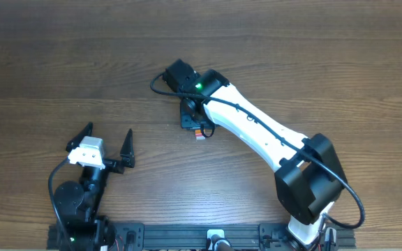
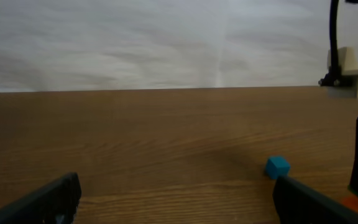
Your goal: Stack Cubes
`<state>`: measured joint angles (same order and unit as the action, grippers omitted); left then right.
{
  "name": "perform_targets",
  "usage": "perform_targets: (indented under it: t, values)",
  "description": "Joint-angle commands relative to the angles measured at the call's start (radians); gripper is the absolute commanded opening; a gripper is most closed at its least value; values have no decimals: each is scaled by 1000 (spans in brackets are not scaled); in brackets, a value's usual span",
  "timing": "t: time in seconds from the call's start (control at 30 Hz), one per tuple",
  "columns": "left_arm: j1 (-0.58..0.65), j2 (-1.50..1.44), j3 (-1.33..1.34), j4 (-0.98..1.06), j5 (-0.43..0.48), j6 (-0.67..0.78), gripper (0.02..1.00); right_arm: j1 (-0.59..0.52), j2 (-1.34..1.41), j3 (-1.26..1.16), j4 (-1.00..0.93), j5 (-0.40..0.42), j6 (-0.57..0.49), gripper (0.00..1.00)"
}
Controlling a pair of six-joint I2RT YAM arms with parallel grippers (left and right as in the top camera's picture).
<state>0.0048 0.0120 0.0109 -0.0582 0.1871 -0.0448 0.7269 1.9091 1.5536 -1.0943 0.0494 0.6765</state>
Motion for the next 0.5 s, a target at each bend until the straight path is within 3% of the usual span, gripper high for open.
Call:
perform_targets:
  t: [0.03, 0.5]
  values:
    - [-4, -6, -5, -1, 3, 15, 998, -5, 19, -5, 2, 19, 0, 104]
    - [-4, -6, -5, -1, 3, 15, 998, -5, 22, -5, 2, 14, 3, 121]
